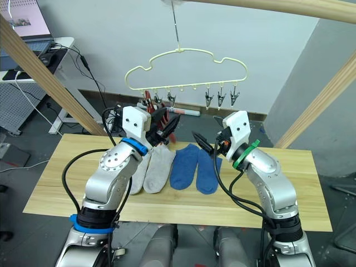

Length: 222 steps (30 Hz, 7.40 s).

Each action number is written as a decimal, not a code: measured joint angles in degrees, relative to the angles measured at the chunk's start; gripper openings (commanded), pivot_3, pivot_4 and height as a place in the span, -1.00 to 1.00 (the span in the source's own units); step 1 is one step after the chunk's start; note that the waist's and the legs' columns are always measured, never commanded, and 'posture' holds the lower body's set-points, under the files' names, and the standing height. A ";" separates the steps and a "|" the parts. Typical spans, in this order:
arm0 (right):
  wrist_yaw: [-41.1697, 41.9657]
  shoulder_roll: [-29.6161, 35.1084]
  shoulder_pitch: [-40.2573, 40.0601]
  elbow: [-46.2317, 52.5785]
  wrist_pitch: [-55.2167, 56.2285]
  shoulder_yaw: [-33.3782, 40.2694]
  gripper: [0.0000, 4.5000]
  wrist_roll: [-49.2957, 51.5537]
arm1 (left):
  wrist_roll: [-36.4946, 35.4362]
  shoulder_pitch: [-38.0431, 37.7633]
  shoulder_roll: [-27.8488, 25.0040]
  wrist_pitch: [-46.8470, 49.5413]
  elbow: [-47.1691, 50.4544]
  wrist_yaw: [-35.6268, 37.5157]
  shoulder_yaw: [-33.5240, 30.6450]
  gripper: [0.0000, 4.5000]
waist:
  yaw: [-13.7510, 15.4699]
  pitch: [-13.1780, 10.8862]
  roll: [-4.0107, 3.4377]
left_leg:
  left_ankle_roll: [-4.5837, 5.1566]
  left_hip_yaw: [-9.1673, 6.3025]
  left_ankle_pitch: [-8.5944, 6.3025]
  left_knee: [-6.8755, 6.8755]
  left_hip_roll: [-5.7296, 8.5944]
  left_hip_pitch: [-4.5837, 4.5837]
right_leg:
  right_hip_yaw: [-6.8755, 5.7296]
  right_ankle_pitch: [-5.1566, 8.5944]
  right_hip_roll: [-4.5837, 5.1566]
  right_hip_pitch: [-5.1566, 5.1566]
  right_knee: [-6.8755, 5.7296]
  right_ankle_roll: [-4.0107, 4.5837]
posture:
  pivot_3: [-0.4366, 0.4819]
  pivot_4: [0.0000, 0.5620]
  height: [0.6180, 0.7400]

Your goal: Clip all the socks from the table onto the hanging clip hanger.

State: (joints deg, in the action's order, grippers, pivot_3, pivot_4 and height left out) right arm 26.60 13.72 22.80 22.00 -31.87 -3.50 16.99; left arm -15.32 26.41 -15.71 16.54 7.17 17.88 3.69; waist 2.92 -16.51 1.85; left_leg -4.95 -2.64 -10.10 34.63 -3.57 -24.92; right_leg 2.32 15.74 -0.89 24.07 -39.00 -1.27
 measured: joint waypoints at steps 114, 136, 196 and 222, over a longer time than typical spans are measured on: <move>-1.63 3.86 -10.87 -7.95 12.85 -8.10 -0.93 -18.54 | -72.61 9.78 -0.54 47.26 -9.93 -25.03 -33.33 -0.92 | -1.46 0.14 0.09 | -0.01 -0.14 0.00 0.21 0.02 0.46 | -0.03 -0.11 0.07 -0.64 0.05 -0.16 | 0.32 -0.07 1.00; -2.95 -1.31 -5.50 4.33 9.12 -15.90 -0.93 -22.47 | -80.19 7.70 -0.93 39.23 -10.00 -29.75 -28.70 -0.92 | -1.49 0.14 0.09 | -0.02 -0.17 0.01 0.19 0.00 0.47 | -0.08 -0.11 0.05 -0.62 0.08 -0.16 | 0.30 -0.02 1.00; -5.50 -8.60 0.92 -3.21 8.67 -18.24 -0.97 -22.51 | -79.33 8.46 -2.92 37.66 -11.06 -26.39 -25.84 -0.76 | -1.46 0.13 0.07 | -0.02 -0.13 0.00 0.04 0.00 0.14 | -0.06 -0.10 0.05 -0.23 0.15 -0.16 | 0.36 -0.03 1.00; -9.58 -12.60 -4.22 -10.76 4.49 -5.37 0.72 -12.93 | -50.64 -11.33 -23.40 36.20 19.12 -14.76 -15.02 0.93 | 1.71 0.05 0.05 | -0.09 0.07 0.03 -0.68 -0.04 0.02 | 0.03 -0.03 0.14 0.12 0.46 -0.02 | 0.57 -0.04 1.00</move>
State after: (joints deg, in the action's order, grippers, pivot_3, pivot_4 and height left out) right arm 17.01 1.12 18.57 11.25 -27.38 -8.87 4.06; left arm -65.96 15.08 -39.11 52.74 26.29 3.12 -11.34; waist 4.64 -16.45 1.89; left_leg -5.03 -2.57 -10.07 33.95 -3.60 -24.89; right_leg 2.35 15.71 -0.75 24.19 -38.54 -1.29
